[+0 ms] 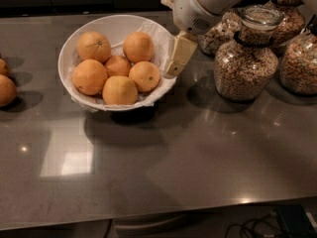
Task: Pick orange from white bowl
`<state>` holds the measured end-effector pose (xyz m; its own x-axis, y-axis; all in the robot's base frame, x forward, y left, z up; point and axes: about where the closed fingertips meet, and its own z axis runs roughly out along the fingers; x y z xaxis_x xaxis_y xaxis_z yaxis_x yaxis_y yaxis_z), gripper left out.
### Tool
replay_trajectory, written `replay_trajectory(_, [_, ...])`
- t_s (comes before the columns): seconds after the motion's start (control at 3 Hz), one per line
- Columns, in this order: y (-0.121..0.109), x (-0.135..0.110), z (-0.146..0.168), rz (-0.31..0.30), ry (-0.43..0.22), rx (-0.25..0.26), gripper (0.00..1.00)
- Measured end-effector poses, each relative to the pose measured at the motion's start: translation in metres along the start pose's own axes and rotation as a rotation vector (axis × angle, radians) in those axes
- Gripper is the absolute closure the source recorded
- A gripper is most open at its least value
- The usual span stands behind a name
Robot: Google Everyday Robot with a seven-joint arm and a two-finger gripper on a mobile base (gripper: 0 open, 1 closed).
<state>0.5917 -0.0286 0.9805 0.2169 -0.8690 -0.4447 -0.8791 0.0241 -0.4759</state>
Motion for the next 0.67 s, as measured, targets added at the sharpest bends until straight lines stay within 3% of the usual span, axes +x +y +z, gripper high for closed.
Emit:
replay_trajectory(0.33, [-0.01, -0.002, 0.015, 0.016, -0.045, 0.048, 0.0])
replay_trajectory(0.67, [-0.031, -0.009, 0.027, 0.019, -0.076, 0.104, 0.19])
